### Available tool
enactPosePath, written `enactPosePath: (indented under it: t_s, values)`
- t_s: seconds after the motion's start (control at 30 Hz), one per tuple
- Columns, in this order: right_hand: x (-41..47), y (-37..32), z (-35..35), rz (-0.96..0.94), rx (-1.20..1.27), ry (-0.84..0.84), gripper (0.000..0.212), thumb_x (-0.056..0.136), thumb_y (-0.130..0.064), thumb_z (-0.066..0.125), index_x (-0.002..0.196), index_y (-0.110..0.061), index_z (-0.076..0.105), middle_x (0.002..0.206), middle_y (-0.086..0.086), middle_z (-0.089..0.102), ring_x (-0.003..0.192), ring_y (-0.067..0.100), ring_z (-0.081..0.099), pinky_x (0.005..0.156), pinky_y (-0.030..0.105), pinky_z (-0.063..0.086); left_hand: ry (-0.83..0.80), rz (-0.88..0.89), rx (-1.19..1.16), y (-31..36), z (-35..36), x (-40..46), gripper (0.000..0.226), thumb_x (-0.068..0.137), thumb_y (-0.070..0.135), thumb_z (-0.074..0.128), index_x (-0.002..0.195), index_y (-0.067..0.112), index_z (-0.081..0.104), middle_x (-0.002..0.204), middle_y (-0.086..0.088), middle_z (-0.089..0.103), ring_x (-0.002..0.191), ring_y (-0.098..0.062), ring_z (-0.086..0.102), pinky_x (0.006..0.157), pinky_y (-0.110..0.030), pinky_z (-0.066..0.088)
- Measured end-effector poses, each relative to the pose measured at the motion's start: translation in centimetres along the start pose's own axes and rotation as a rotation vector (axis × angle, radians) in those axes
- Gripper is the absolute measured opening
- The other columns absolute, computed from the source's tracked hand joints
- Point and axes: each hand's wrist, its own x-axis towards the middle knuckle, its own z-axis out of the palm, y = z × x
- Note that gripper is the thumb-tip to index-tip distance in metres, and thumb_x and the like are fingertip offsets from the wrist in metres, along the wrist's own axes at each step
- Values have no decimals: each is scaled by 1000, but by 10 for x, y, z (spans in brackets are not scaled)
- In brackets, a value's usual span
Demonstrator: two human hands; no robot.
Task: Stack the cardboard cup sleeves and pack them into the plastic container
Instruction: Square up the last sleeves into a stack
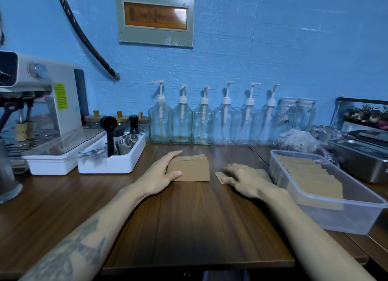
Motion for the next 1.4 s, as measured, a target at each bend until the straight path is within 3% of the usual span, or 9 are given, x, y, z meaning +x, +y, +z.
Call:
enactPosePath:
  t_s: [0.17,0.4,0.47,0.6,0.73,0.83,0.97,1.17,1.4]
  values:
    - [0,-1,-2,-24,-7,6,41,99,-43,48,136,-25,51,127,0,49,121,27,44,104,46,33,-4,10,38,-2,1,1,62,94,28,65,148,35,35,142,11,47,124,-9,47,102,-28,37]
    - [0,-3,-7,-55,103,167,51,92,-34,65,140,-27,49,118,-3,39,116,20,39,85,27,34,0,17,40,-4,1,1,61,94,27,66,147,36,37,138,11,50,120,-9,50,98,-26,39]
    - [-1,-6,-10,-70,122,232,41,92,-28,65,131,-31,56,113,-6,40,112,19,43,73,25,30,-2,18,41,-4,1,2,61,94,27,66,147,36,37,137,10,50,120,-10,50,99,-28,40]
    - [-1,-16,-25,-192,308,352,20,91,-11,64,102,-26,70,100,-10,53,99,17,55,92,38,45,-1,20,26,-5,1,2,60,94,25,65,147,36,38,139,11,49,122,-9,49,99,-25,38]
    - [-3,-29,-40,-142,689,536,28,88,-13,69,88,-41,67,96,-13,68,92,2,59,84,16,44,-13,15,16,-6,1,2,58,96,26,62,147,37,37,142,12,48,123,-6,47,100,-23,36]
    - [-3,-37,-44,-116,1010,655,28,86,-6,71,96,-33,69,84,-14,67,77,-2,58,73,8,42,-15,14,27,-7,1,3,55,99,28,57,148,37,35,146,13,44,127,-4,43,100,-22,32]
    - [-6,-38,-42,-121,1234,603,52,87,9,64,130,-19,55,84,8,59,75,18,58,76,28,55,-24,2,23,-8,2,4,49,102,30,49,149,37,34,147,11,43,129,-4,40,101,-23,30]
    - [0,-43,-14,126,1129,355,55,88,15,58,136,-10,51,83,10,49,73,23,61,70,40,62,-28,-9,4,-7,2,5,45,106,36,35,151,37,33,151,10,38,140,-7,30,110,-26,23]
    - [-3,-57,0,84,322,261,14,91,-29,61,103,-23,65,91,-2,68,94,26,64,83,38,52,-40,-16,-1,-3,3,3,61,93,62,47,150,45,30,143,23,37,130,3,35,103,-22,29]
